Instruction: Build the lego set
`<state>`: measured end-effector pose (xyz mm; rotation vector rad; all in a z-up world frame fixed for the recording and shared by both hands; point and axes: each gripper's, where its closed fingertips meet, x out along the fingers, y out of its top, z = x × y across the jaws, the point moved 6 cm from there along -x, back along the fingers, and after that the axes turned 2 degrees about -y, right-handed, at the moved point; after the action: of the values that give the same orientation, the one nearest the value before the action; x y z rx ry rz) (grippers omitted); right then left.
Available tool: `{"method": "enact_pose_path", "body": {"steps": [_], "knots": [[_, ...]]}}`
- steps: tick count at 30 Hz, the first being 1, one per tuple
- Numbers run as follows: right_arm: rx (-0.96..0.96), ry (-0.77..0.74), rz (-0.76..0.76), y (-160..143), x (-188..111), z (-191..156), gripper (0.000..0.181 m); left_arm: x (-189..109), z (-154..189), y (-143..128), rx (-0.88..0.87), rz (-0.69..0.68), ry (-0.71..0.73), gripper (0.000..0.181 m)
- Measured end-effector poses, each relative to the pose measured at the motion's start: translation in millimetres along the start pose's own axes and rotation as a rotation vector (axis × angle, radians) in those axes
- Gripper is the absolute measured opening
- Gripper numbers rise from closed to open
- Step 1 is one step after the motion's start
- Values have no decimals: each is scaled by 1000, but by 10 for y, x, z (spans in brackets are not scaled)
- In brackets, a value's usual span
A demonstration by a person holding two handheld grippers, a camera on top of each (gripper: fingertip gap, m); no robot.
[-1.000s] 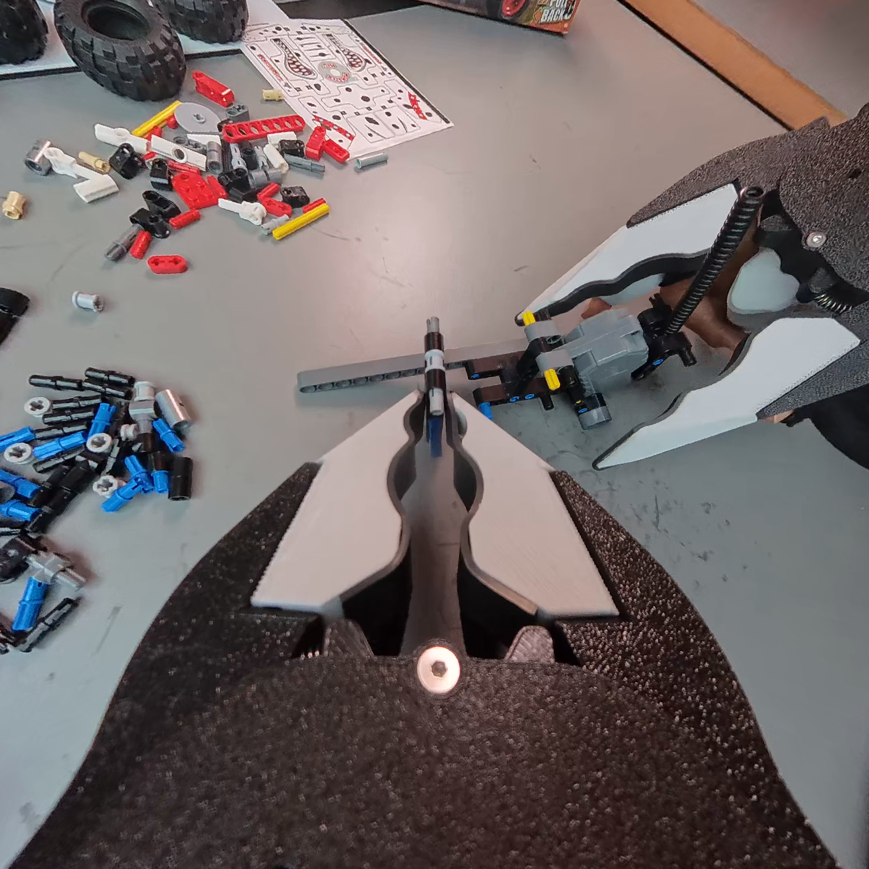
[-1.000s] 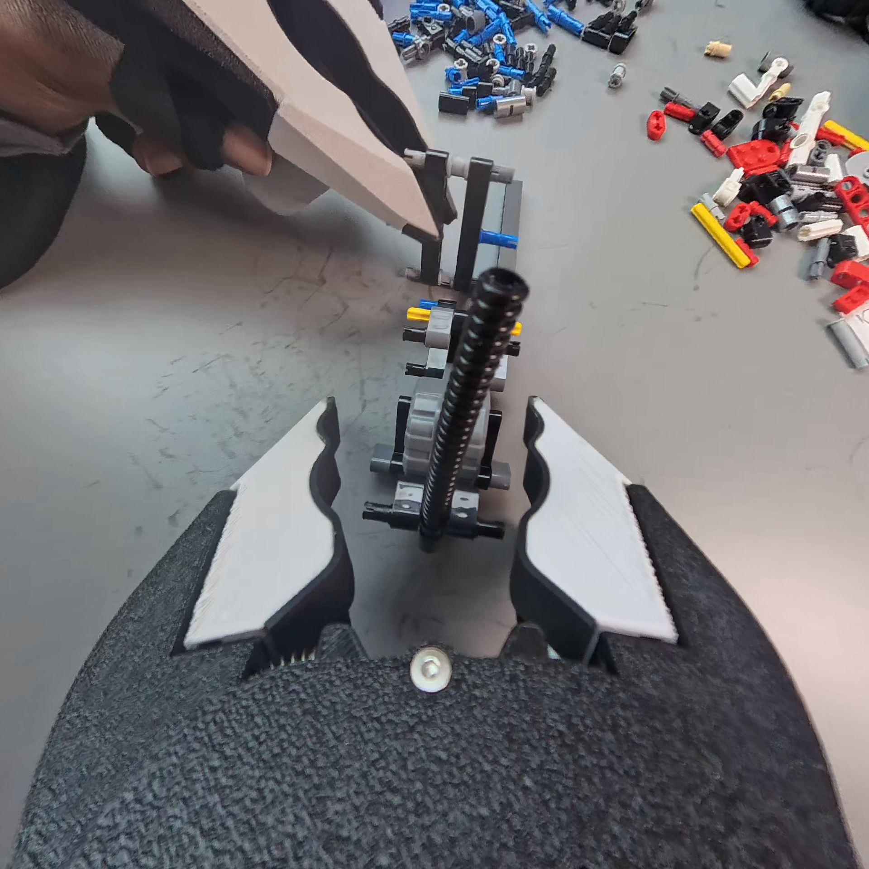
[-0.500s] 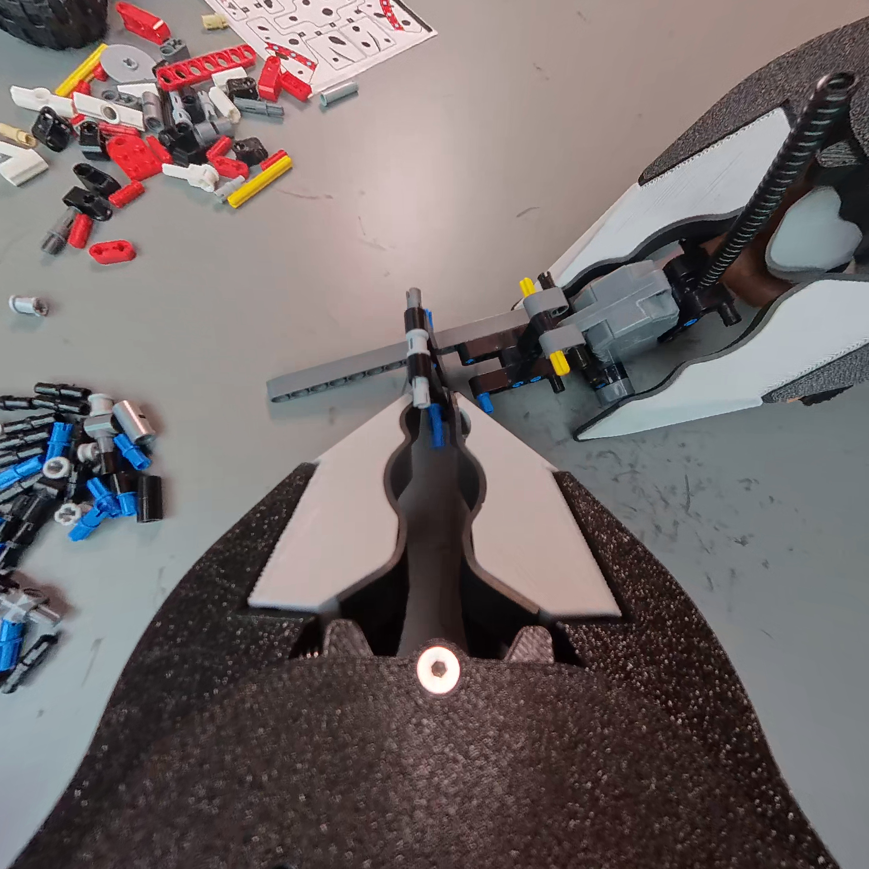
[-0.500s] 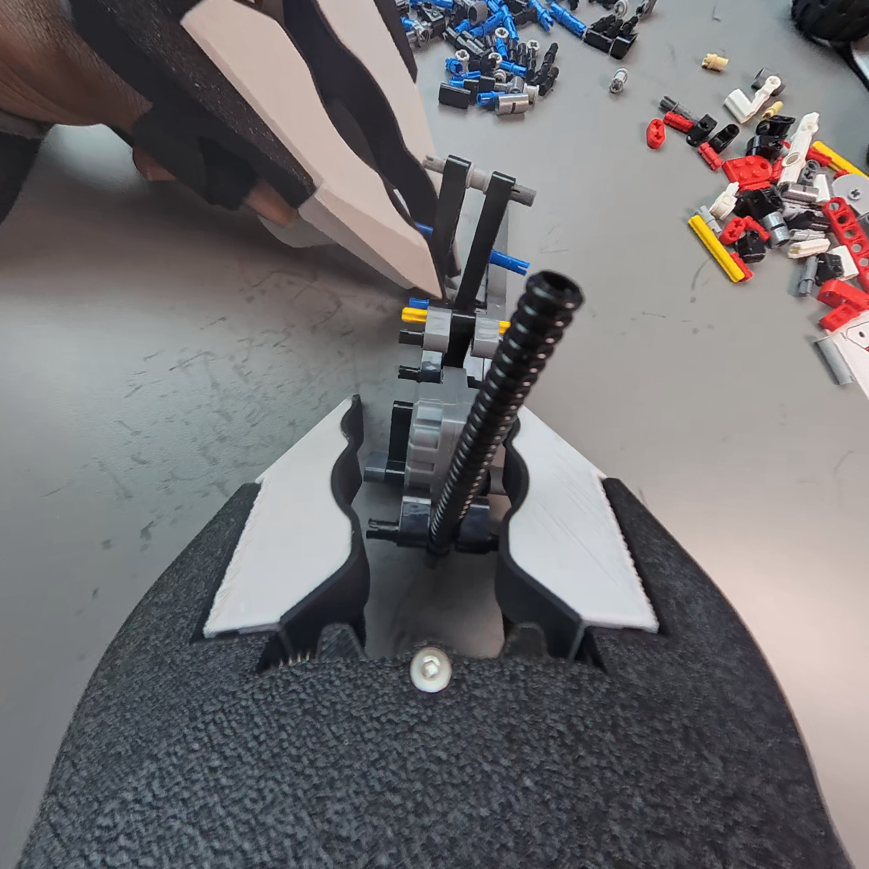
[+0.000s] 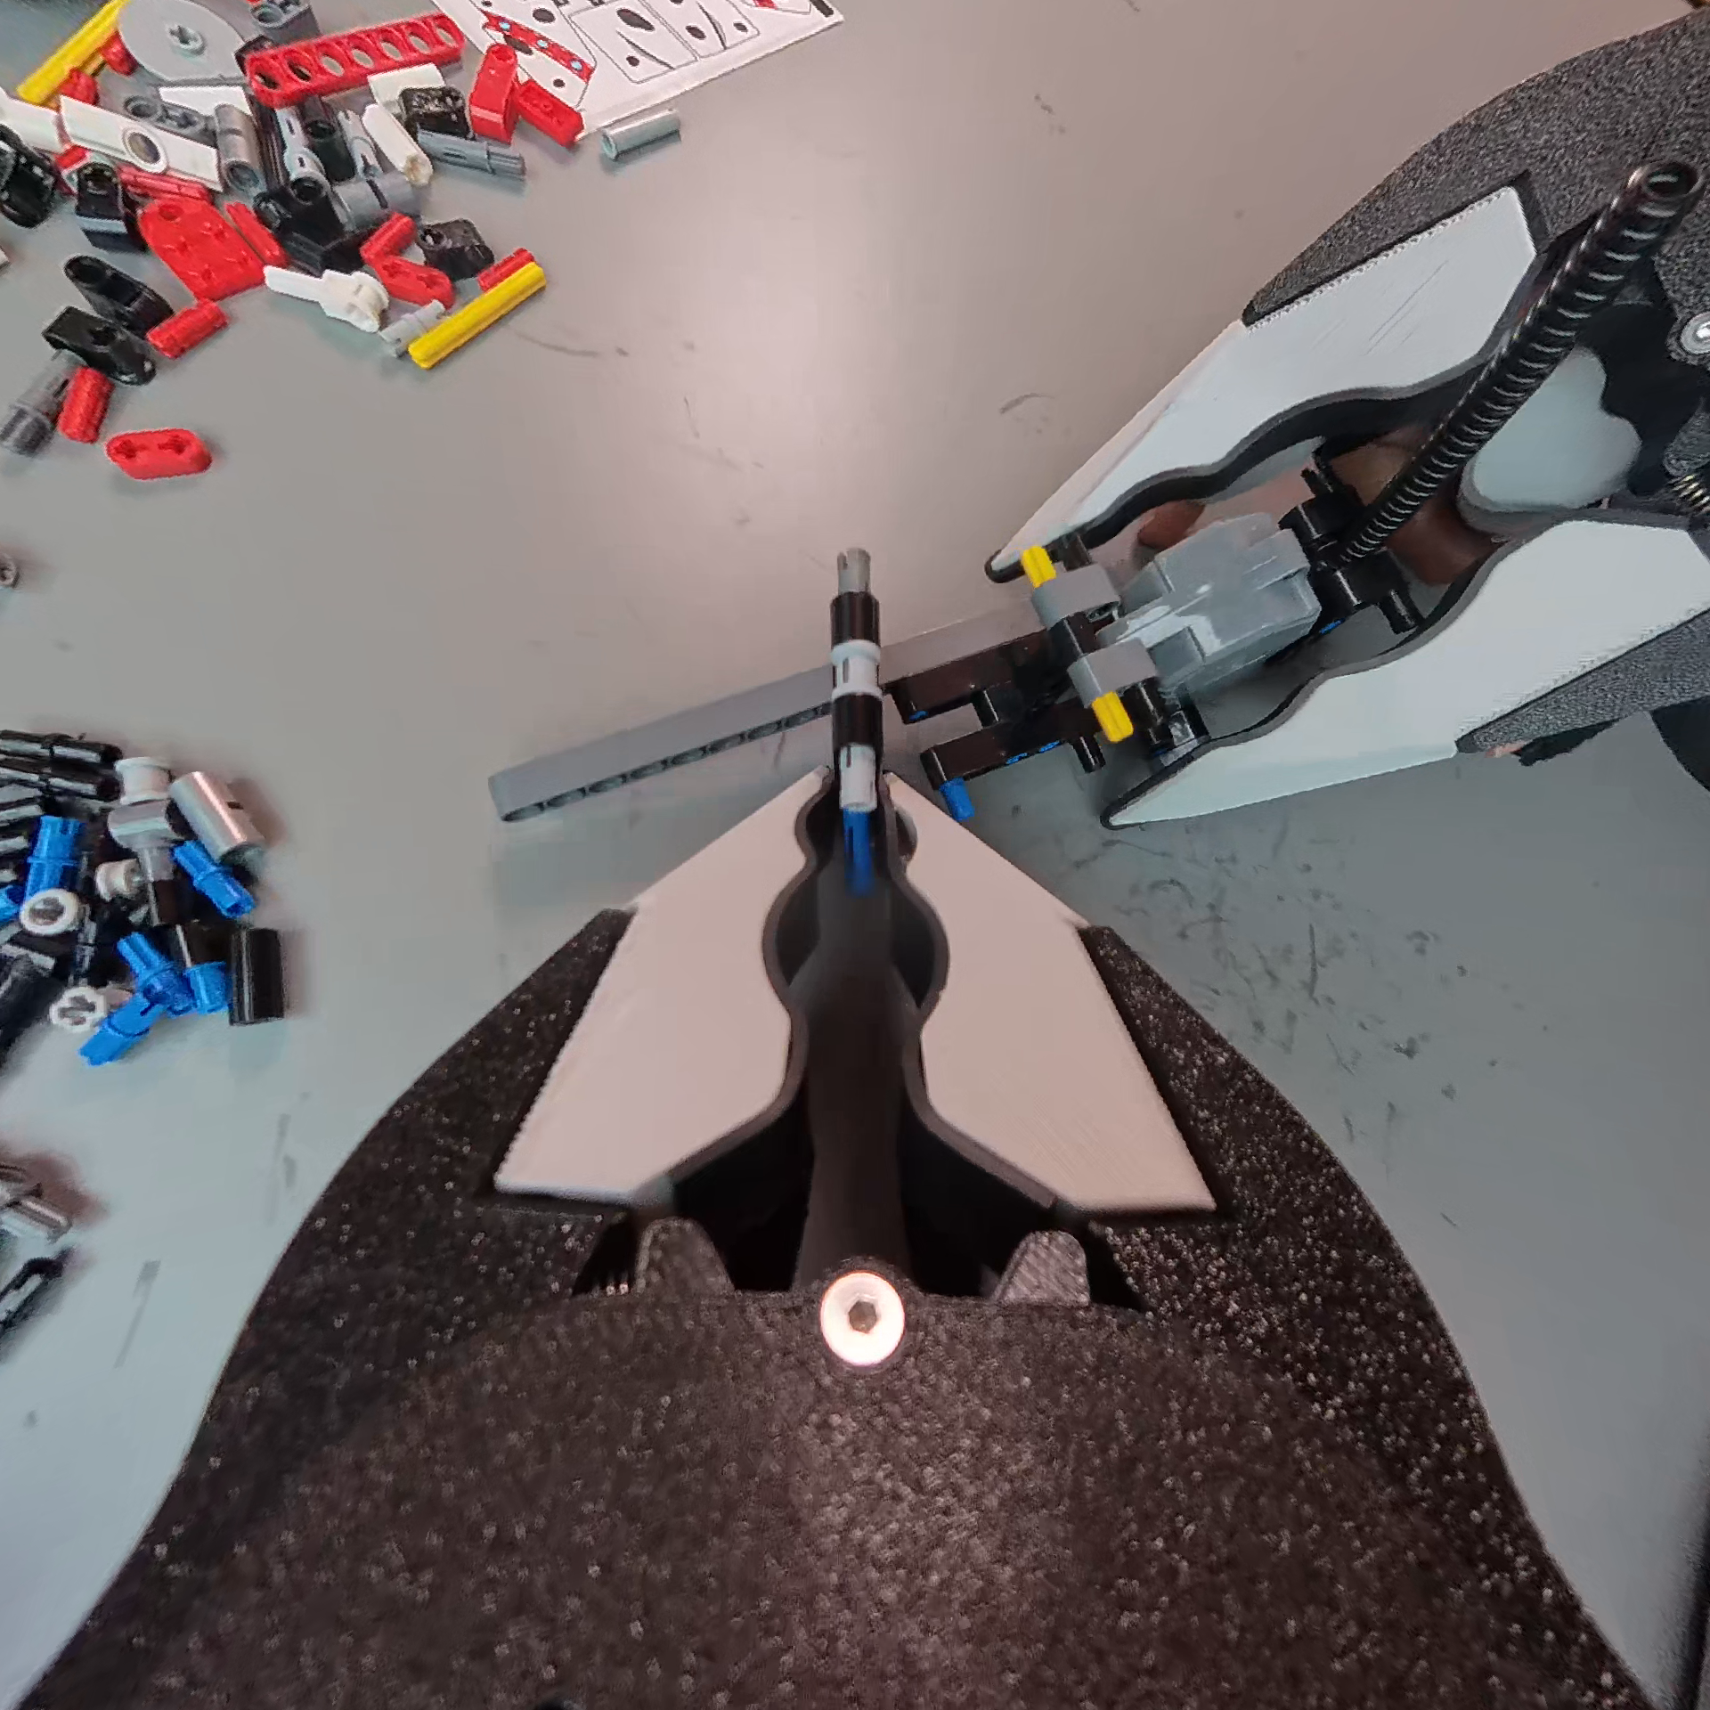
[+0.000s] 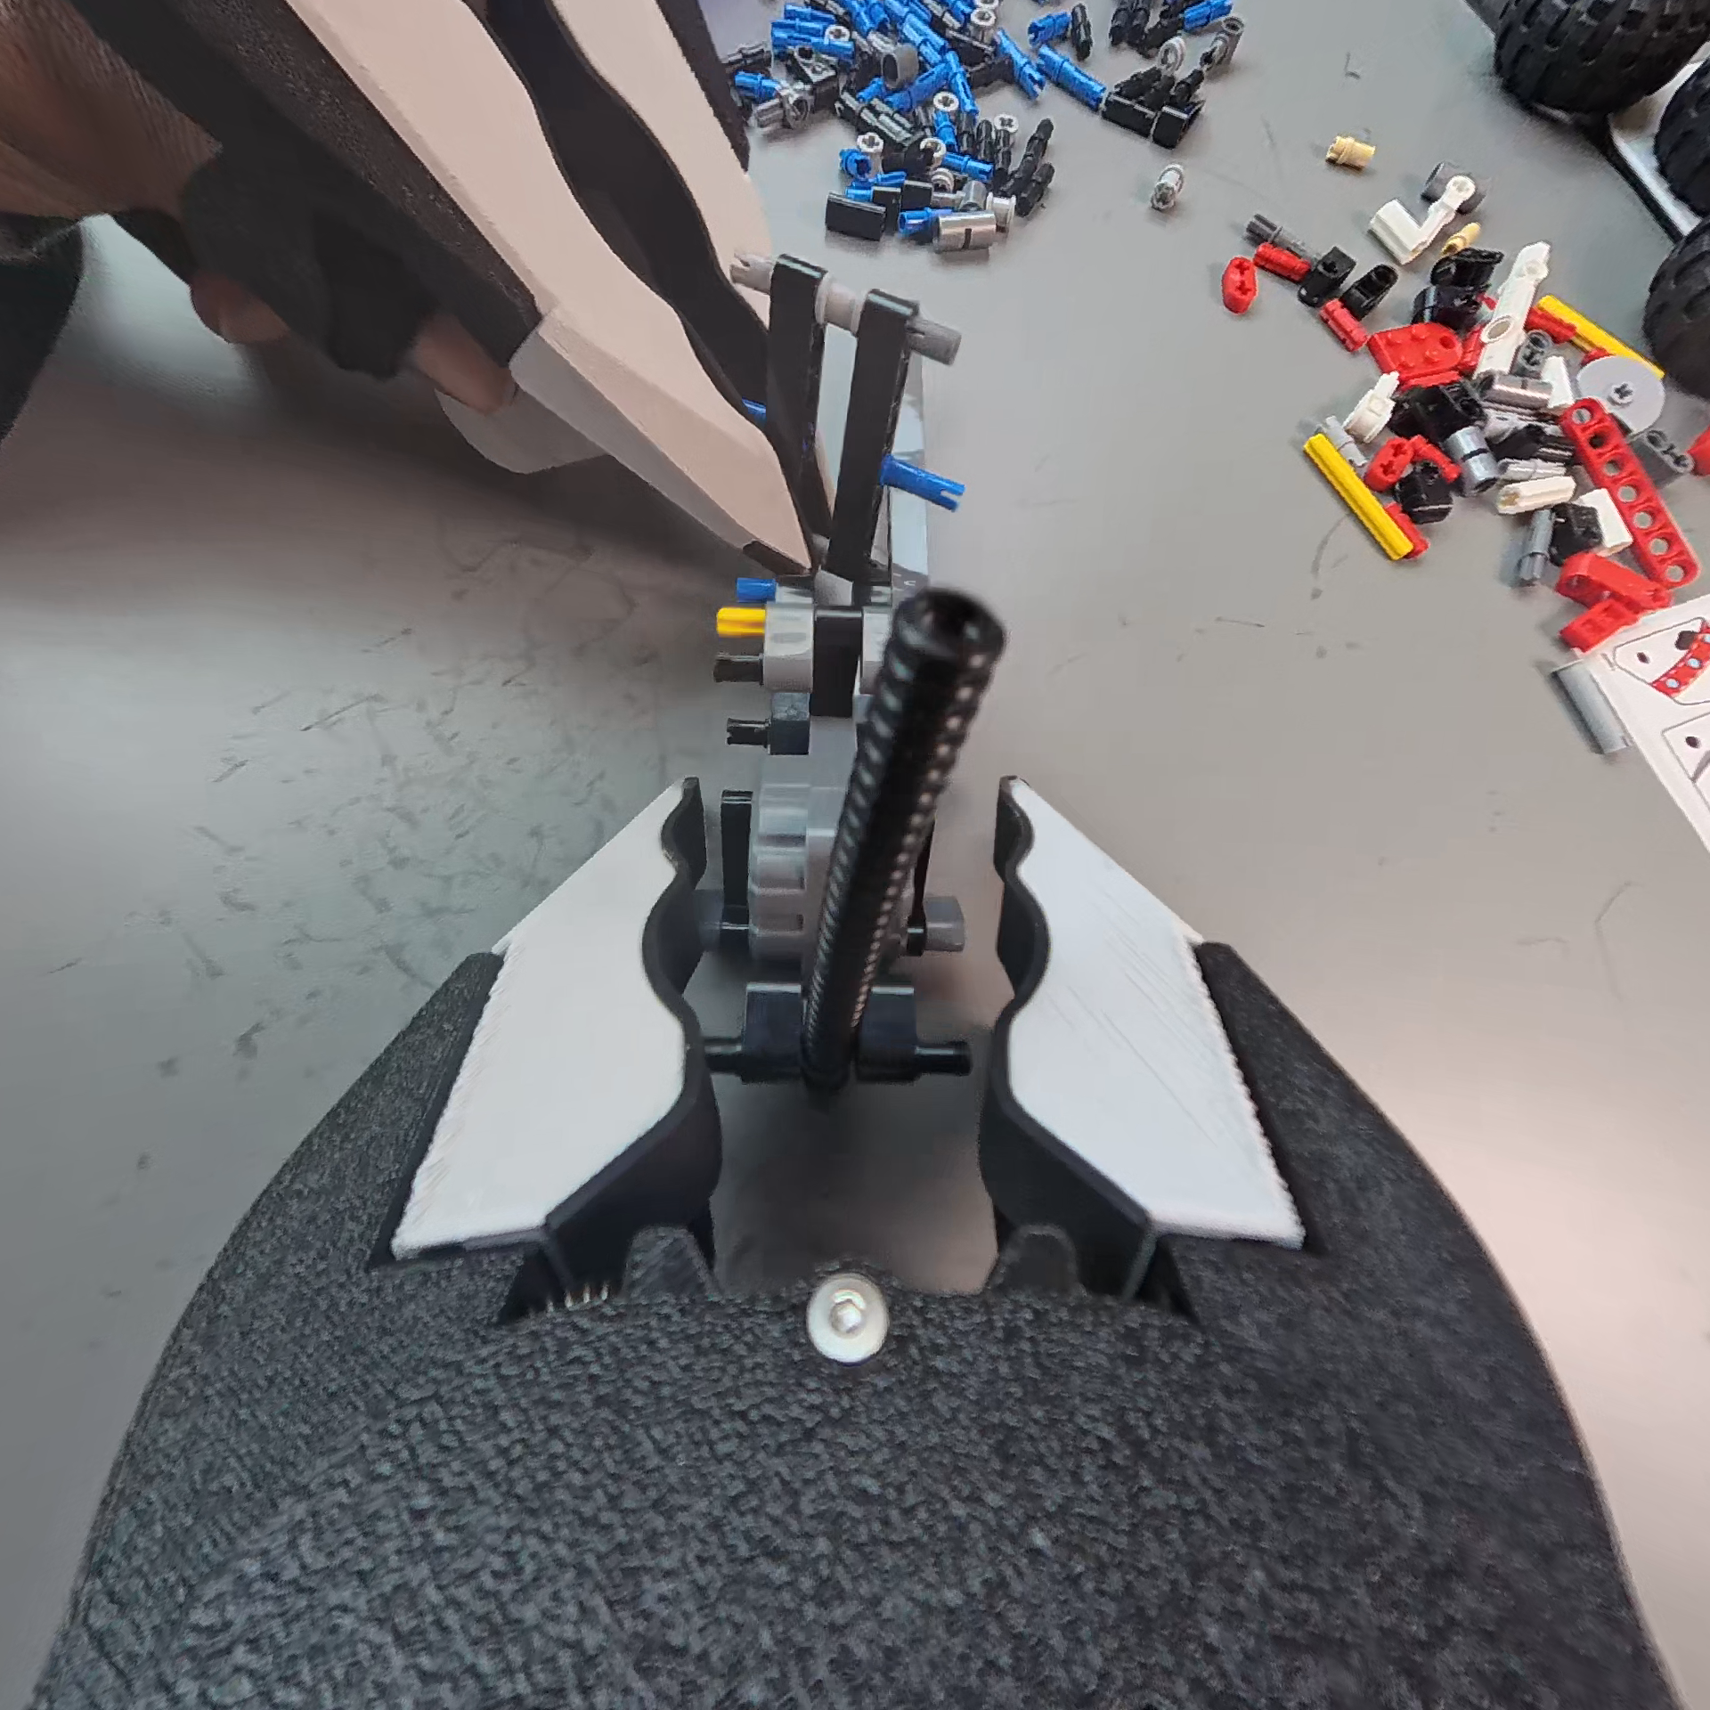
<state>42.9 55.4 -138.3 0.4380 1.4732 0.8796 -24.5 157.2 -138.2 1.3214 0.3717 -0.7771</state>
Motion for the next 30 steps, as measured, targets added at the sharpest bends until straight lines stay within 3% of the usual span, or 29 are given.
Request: {"method": "enact_pose_path", "body": {"steps": [4, 8, 30], "knots": [[-19, 10, 19, 50, 36, 13, 63, -79, 31, 0, -44, 37, -43, 7], [-32, 43, 20, 71, 62, -4, 45, -147, 49, 18, -72, 70, -80, 7], [98, -56, -38, 109, 87, -33, 45, -18, -113, -14, -72, 11, 30, 7]]}}
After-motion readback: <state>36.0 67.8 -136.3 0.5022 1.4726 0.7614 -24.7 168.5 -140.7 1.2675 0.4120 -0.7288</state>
